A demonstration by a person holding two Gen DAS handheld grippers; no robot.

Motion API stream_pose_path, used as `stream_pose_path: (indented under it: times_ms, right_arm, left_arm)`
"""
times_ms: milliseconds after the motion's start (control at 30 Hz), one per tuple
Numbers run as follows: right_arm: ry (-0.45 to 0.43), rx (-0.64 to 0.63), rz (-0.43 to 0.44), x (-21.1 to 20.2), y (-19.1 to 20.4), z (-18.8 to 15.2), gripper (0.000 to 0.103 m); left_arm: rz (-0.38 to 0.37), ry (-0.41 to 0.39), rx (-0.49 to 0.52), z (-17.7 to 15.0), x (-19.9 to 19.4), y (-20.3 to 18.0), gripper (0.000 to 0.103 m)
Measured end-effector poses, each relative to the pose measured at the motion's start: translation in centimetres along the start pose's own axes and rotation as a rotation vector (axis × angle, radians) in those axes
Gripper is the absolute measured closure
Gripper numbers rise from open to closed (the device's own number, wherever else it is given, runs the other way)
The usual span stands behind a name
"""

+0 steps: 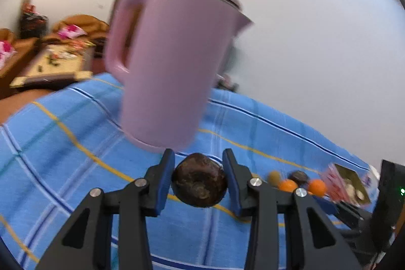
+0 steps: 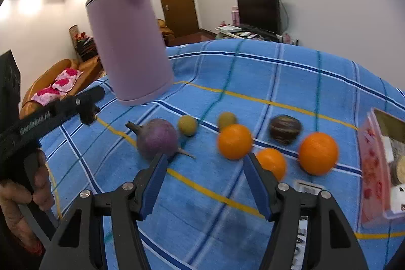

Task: Organize fruits
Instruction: 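Grasp a dark brown round fruit with the left tool while the right tool grasps the purple turnip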

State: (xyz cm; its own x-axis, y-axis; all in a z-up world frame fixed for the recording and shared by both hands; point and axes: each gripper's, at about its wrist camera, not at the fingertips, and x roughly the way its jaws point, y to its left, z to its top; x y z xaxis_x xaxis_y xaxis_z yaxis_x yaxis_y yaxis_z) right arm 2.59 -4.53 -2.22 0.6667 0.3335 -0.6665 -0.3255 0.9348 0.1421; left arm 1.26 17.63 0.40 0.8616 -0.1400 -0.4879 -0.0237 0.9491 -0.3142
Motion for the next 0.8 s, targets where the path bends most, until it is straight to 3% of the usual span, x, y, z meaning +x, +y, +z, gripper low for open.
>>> stream_pose_path:
  times_ms: [200,467,500,567,800]
  right_arm:
    - [0.044,-0.033,0.062,2.8,2.6,1.1,0.039]
    - [0.121,-0.061,0.035,7.1,5.3,2.3,0.039]
    - [0.149,-0.072,0.027,7.7,5.6,2.3,0.042]
    - [0.136,-0.071,-0.001,7.4,5.5,2.2,0.051]
    - [0.093,-0.005,0.022,5.1,3.3,1.2,0.051]
  left_arm:
    - [0.010,-0.010,-0.008,-0.2,0.2,0.2,0.062]
    - [-0.013,-0.028,0.008,-0.3,-0.6,0.0,0.062]
    - [-0.025,-0.040,0.013,-0.3,-0.8,-0.2,0.062]
    - [-0.066,-0.063,0.013,-0.3,-1.2,-0.3,0.062]
    - [-0.152,-0.123,0.045,-0.6,-2.2,-1.5,0.062]
